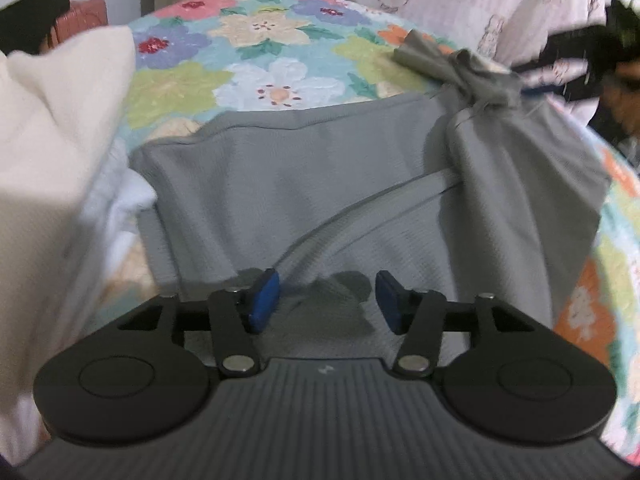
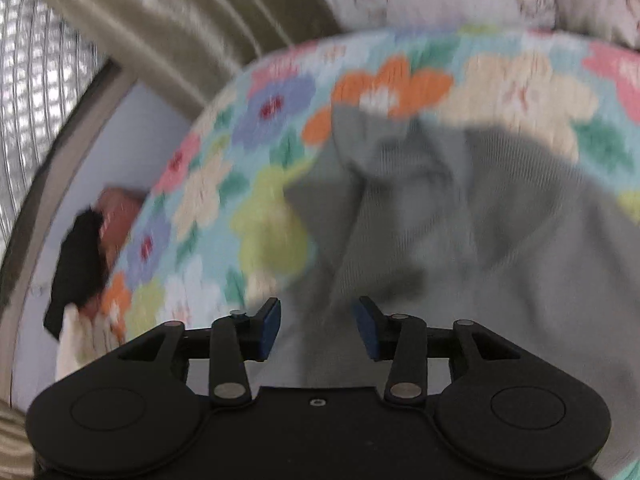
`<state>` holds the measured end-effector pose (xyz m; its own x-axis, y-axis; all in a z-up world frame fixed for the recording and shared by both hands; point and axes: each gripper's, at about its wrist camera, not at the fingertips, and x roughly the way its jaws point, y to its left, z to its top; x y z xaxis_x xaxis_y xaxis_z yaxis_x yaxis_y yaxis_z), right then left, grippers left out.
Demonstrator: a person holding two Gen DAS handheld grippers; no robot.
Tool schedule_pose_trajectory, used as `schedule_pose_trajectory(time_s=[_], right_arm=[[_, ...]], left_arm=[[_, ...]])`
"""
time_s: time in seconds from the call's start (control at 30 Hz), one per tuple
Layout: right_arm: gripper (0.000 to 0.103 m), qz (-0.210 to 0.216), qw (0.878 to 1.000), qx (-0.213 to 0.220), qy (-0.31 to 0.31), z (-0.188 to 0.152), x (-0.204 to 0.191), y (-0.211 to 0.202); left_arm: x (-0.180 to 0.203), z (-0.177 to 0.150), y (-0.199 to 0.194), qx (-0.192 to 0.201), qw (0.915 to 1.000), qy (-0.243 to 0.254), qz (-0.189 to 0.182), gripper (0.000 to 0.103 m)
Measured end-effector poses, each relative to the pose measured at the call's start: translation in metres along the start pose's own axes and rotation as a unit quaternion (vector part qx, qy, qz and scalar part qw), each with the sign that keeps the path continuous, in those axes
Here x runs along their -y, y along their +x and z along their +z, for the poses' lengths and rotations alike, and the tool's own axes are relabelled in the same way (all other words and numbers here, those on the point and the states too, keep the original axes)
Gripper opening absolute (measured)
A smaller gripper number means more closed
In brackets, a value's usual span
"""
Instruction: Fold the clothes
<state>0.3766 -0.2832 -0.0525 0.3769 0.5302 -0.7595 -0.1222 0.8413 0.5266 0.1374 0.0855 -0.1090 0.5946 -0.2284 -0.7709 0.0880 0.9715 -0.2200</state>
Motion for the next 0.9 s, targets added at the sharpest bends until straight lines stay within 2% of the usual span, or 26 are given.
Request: schedule_pose_trajectory(time_s=[0.07,0.13,0.17,0.2,0.27,0.3,0.4,0.43,0.5,0.57,0.63,0.77,0.83,0.9], right_arm=[[0.048,0.001,1.0,-0.01,0.009,-0.01,0.003,0.009],[0.049,0.001,1.0,-0.01,0.019,-0.013,0.005,0.017],[0.049,-0.001,1.0,-0.005,0.021,-0.012,0.005,0.021],[0.049,-0.004,1.0,0.0,0.023,-0.011,0.005,0.024],[0.051,-0.008,1.0,0.003,0.021,-0.009,0.005,0.034],[0.051,-0.012,1.0,0.005,0.019,-0.008,0.005,0.04],[0.05,-0.03,0.999,0.024,0.013,-0.006,0.007,0.055],[0.038,-0.036,0.999,0.041,0.003,-0.006,0.006,0.057],[0.006,-0.054,0.995,0.076,-0.037,-0.008,0.001,0.057],[0.006,-0.06,0.989,0.118,-0.065,-0.014,-0.002,0.048],[0.006,-0.048,0.985,0.152,-0.063,-0.019,0.0,0.033],[0.006,-0.032,0.982,0.177,-0.06,-0.012,-0.007,0.009],[0.006,-0.027,0.98,0.184,-0.065,-0.001,-0.016,0.005],[0.007,-0.017,0.978,0.195,-0.07,0.013,-0.026,0.006]], left_arm=[[0.005,-0.001,0.004,-0.001,0.9999,0.016,0.001,0.056],[0.01,-0.003,0.006,0.004,0.9993,0.034,0.014,0.051],[0.013,-0.004,0.006,0.008,0.9988,0.044,0.023,0.027],[0.017,-0.005,0.005,0.009,0.9977,0.059,0.032,0.012],[0.025,-0.006,0.004,0.012,0.9947,0.088,0.052,0.008],[0.027,-0.006,0.004,0.013,0.9933,0.098,0.058,0.006],[0.024,-0.005,0.003,0.018,0.9946,0.088,0.053,0.005],[0.022,-0.005,0.003,0.02,0.9951,0.083,0.051,0.005],[0.019,-0.003,-0.002,0.034,0.9954,0.072,0.053,0.004],[0.017,0.0,-0.013,0.06,0.9942,0.068,0.058,0.004],[0.014,0.003,-0.026,0.089,0.9922,0.063,0.062,0.004],[0.0,0.017,-0.049,0.155,0.9826,0.043,0.092,0.004],[-0.014,0.034,-0.057,0.189,0.976,0.01,0.107,0.004],[-0.023,0.05,-0.051,0.196,0.9722,-0.013,0.128,0.006]])
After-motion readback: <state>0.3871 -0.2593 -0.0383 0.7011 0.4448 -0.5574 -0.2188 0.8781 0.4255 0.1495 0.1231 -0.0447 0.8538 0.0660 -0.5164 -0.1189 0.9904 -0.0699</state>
